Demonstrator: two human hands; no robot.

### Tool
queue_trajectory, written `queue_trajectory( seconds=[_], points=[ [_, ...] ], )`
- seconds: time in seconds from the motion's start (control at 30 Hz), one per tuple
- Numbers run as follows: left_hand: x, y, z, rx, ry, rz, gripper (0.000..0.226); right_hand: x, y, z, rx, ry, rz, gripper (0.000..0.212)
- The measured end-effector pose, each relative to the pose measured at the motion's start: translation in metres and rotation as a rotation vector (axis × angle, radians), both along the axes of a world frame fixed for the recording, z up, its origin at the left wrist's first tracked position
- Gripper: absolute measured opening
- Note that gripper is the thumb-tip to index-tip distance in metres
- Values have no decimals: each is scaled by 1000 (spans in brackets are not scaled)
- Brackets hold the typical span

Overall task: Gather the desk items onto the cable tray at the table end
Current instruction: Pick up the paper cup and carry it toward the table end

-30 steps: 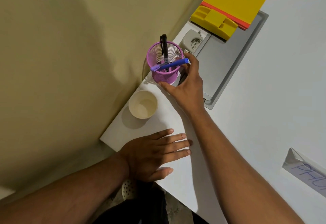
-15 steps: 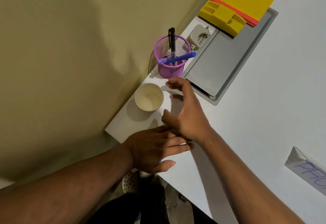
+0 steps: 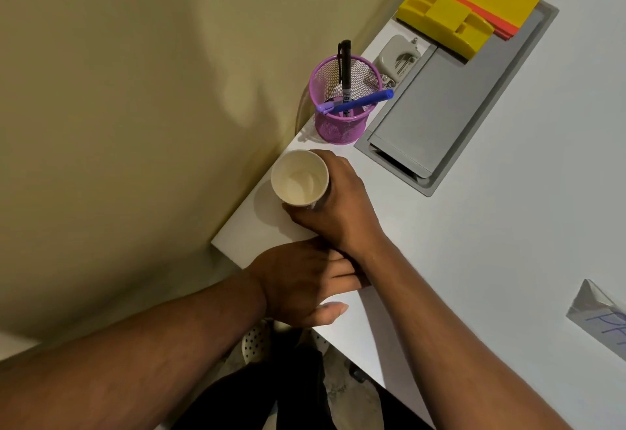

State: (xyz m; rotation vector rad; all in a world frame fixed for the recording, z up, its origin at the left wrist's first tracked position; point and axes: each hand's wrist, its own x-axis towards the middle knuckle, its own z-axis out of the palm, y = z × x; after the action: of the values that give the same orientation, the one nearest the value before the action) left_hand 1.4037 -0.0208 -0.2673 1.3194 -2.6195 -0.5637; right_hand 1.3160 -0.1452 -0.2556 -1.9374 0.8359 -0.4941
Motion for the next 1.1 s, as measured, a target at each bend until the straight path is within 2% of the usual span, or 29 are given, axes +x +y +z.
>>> queue_trajectory(
  seconds=[0.23,0.37,0.47,0.5,0.53,0.6,0.67,0.73,0.8,0.9,1.0,1.1],
  points=[
    [2,0,7,85,45,32,33,-1,8,11,52,-26,-94,77],
    [3,5,11,-31,-3,92,42,-15,26,31,37,-42,-225,77],
    [-3,7,16,246,-132,165,74,-33,42,58,38,-44,-293,75],
    [-2,9,19,285,-130,176,73,-39,47,67,33,-35,-300,75],
    [-1,10,27,311,-96,215,61,-45,51,75,24,-23,-298,75],
    [-4,18,37,149,-39,254,37,-58,59,91,13,-11,-295,76],
    [-17,30,47,-7,-8,281,37,-68,68,107,20,-8,-301,76],
    [-33,47,65,13,31,413,45,-76,78,124,29,-14,-296,74],
    [-45,70,84,73,130,660,51,-81,90,145,30,-19,-309,71],
    [-52,109,119,210,460,975,57,-86,110,176,29,-32,-344,72],
    [-56,139,157,212,641,1076,78,-90,138,204,12,-25,-347,73],
    [-57,152,193,155,763,1091,97,-95,169,229,6,-33,-367,72]
  ],
)
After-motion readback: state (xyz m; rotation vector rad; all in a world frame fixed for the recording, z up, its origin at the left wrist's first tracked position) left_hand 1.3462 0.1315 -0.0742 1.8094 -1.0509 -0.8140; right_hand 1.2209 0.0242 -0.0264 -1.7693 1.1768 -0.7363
